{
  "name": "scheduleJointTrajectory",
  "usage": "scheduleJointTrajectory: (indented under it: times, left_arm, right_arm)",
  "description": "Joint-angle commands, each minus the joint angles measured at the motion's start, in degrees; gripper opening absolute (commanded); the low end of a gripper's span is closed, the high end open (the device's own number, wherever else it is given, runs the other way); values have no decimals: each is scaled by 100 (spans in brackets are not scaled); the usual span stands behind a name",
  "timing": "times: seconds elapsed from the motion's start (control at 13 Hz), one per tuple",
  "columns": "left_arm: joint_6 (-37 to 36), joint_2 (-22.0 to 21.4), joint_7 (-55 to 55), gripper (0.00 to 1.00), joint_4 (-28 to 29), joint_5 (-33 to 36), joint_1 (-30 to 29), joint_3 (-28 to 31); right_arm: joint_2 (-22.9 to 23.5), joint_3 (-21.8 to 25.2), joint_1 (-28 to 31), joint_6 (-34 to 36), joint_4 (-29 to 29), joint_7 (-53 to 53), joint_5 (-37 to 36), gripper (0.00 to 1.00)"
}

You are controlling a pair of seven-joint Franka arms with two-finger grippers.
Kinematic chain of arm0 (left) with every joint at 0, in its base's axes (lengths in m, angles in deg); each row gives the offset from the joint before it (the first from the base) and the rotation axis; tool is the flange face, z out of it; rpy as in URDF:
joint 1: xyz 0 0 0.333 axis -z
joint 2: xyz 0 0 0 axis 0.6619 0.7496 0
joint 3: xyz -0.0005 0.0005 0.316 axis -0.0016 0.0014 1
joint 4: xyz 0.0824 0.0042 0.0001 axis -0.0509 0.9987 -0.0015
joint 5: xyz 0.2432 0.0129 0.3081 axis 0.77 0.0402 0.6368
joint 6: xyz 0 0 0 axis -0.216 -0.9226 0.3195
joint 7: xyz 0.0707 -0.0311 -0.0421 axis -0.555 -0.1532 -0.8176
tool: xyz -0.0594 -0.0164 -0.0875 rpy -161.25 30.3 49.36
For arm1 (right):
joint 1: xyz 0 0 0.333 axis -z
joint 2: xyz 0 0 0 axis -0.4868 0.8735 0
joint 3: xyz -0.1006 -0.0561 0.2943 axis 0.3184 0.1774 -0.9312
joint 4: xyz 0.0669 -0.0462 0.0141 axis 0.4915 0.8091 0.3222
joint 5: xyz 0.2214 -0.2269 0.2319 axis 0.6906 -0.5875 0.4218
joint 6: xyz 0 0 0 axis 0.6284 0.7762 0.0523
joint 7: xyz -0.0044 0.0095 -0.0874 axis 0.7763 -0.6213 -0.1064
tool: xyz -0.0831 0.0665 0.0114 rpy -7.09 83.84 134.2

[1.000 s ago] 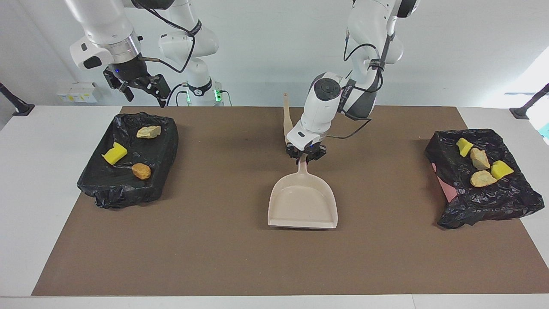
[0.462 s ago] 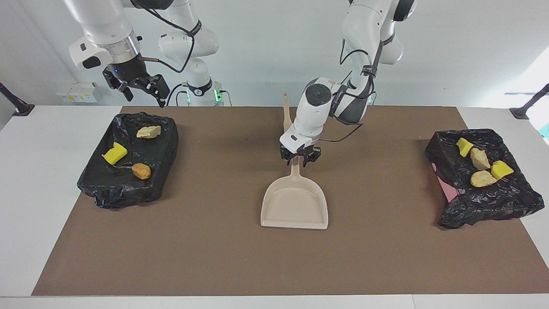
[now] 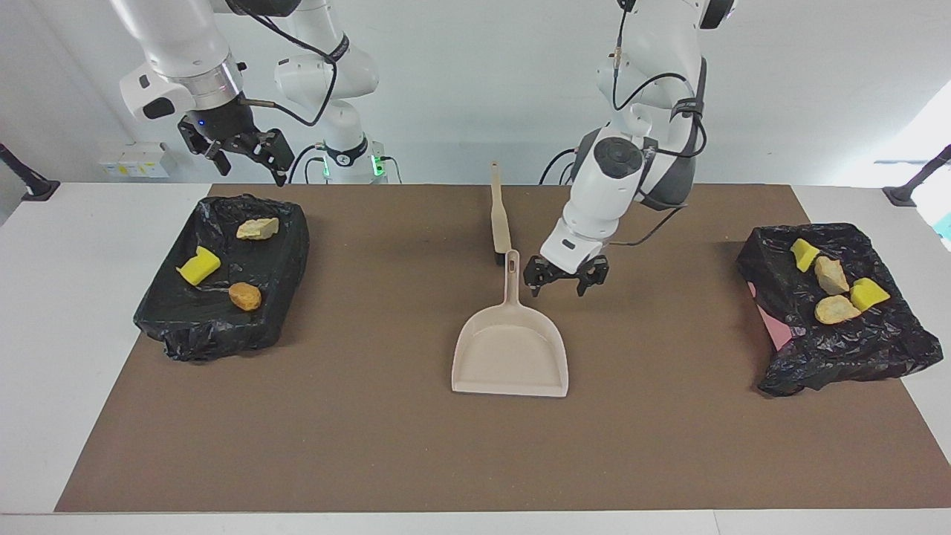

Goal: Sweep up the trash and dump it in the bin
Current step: 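Set the empty dustpan down mid-table with the left gripper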

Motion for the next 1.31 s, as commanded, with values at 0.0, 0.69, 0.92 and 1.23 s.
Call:
scheduleJointTrajectory:
  times: [0.0, 0.69, 0.92, 1.23]
  left_arm:
    - [-658, -136, 341, 100, -398, -53, -478, -37]
    - [-2057, -584, 2698, 100, -918, 18, -1797, 42]
    - [-2391, -944, 2742, 100, -822, 218, -1868, 68]
    - [-2691, -1182, 3022, 100, -830, 281, -2018, 77]
  right_arm:
    - [-135, -15, 46, -78, 162, 163, 79, 100]
    - [-135, -15, 55, -78, 171, 163, 71, 100]
    - [-135, -15, 55, -78, 171, 163, 71, 100]
    - [-135, -15, 55, -78, 171, 163, 62, 100]
